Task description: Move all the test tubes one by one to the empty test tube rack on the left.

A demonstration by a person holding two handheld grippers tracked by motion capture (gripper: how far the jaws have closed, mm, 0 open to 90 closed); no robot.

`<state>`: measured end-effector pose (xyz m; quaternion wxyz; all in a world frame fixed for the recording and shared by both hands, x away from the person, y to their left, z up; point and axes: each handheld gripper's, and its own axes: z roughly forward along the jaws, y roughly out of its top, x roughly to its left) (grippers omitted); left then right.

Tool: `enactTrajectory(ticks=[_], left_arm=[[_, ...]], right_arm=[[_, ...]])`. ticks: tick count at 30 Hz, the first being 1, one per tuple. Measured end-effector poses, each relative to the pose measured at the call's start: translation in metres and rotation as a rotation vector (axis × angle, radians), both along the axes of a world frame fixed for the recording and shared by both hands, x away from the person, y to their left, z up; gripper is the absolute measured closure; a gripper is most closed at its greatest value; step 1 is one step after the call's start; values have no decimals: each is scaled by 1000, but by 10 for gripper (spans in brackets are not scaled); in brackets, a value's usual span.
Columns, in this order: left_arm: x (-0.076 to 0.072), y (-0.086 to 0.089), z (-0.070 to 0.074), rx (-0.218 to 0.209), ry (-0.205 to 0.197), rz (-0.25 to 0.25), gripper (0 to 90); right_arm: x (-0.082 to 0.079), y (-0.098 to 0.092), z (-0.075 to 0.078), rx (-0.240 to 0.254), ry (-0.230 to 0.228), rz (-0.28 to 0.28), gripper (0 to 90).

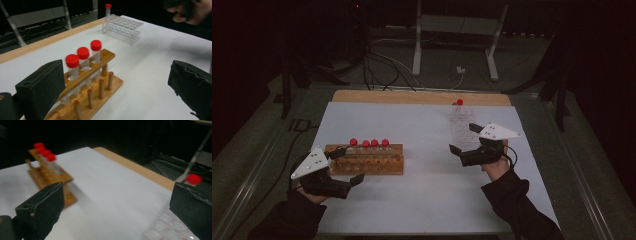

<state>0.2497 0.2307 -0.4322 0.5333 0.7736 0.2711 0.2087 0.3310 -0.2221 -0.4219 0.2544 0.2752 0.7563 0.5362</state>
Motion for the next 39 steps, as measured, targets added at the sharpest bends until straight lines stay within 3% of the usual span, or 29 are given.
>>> enactTrajectory(ticks=[2,15,19,30,39], left_arm=[[0,-1,-1,-4,2,-7,16],[0,-5,-5,-5,18,-34,16],[0,-6,-6,-3,18,-40,16],[0,-5,-8,-10,22,-36,16],[2,-6,-11,-3,30,-37,16]], right_arm=[[10,-4,-1,4,-7,-10,0],[78,-21,-11,-45,93,-99,0],[98,-25,-15,-58,140,-98,0],[136,-35,-28,-109,201,-143,1],[154,-38,-33,-127,235,-211,192]])
